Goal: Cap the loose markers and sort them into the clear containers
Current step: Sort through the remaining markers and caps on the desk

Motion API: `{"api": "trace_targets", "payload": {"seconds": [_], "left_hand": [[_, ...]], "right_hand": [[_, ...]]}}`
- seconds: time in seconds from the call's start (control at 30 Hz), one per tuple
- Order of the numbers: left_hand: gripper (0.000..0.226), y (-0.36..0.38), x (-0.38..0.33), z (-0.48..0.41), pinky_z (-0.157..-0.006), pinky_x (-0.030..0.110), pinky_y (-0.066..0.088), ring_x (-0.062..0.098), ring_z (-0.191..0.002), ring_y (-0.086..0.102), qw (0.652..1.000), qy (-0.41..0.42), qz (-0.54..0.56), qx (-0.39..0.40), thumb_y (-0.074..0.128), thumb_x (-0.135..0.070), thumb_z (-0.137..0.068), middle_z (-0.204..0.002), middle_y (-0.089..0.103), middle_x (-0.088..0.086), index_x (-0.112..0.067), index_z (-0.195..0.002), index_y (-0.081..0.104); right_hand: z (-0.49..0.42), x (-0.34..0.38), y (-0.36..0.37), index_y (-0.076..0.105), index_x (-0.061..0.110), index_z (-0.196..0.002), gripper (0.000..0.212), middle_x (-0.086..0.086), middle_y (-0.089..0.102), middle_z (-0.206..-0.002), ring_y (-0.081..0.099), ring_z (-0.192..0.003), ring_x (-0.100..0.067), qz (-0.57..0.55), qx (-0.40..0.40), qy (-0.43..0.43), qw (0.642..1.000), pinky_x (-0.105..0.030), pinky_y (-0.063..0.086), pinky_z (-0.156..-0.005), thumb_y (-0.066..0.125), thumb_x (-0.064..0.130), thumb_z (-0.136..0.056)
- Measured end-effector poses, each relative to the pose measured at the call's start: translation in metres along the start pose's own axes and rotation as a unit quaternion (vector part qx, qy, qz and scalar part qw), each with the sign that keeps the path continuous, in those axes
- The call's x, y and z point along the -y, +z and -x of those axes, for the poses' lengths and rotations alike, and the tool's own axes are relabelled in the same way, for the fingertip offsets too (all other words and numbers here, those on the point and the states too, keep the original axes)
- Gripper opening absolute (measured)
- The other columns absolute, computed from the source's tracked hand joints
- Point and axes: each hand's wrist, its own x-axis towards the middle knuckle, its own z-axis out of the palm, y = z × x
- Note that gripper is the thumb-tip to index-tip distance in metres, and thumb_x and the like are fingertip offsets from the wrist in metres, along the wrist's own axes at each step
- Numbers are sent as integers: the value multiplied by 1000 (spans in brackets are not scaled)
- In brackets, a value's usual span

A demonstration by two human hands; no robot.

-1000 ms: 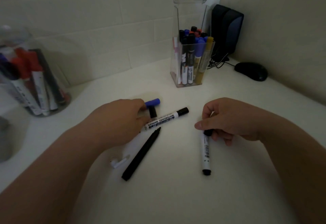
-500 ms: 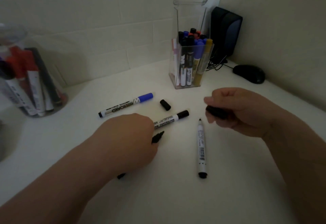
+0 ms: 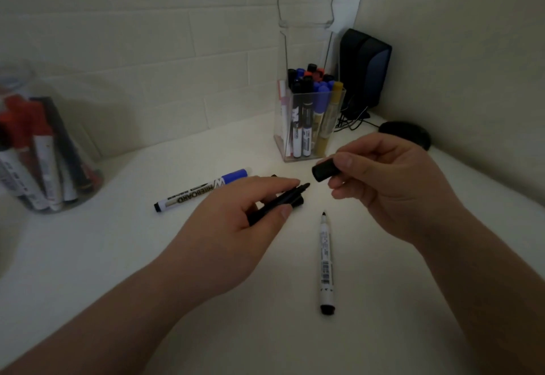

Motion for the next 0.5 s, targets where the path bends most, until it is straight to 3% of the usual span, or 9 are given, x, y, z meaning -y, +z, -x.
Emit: {"api": "trace_targets", "payload": {"seconds": [0.1,0.23,0.4,0.5], "left_hand": [[21,-1,-2,0,-64,10,39,3,-69,56,999,31,7,-43,70,-33,-90,-85,64,-29,-40,-110,74],[11,-2,-1,-1,-63,15,42,3,-64,52,995,74,-5,-70,70,-36,-89,-78,64,-16,-34,-97,77],[16,-3,-1,-1,-61,10,37,3,-67,54,992,99,-15,-75,69,-36,-91,-75,64,-13,-30,-103,78],[19,-1,0,0,-64,11,39,4,-71,57,992,102,-22,-72,69,-37,-90,-78,66,-16,-31,-106,78]], "right_hand": [[2,-1,-1,76,13,-75,7,-22,74,-83,72,-63,-23,32,24,-7,999,-27,59,-56,71,9,-70],[4,-3,1,70,4,-82,17,-25,73,-86,72,-67,-28,68,51,2,996,-32,60,-60,74,9,-67],[9,2,0,71,15,-70,16,-24,73,-88,74,-73,-35,122,136,57,981,-35,61,-68,76,2,-63],[11,3,0,68,12,-86,20,-17,76,-90,75,-83,-32,193,142,33,970,-31,60,-74,76,9,-67]]}}
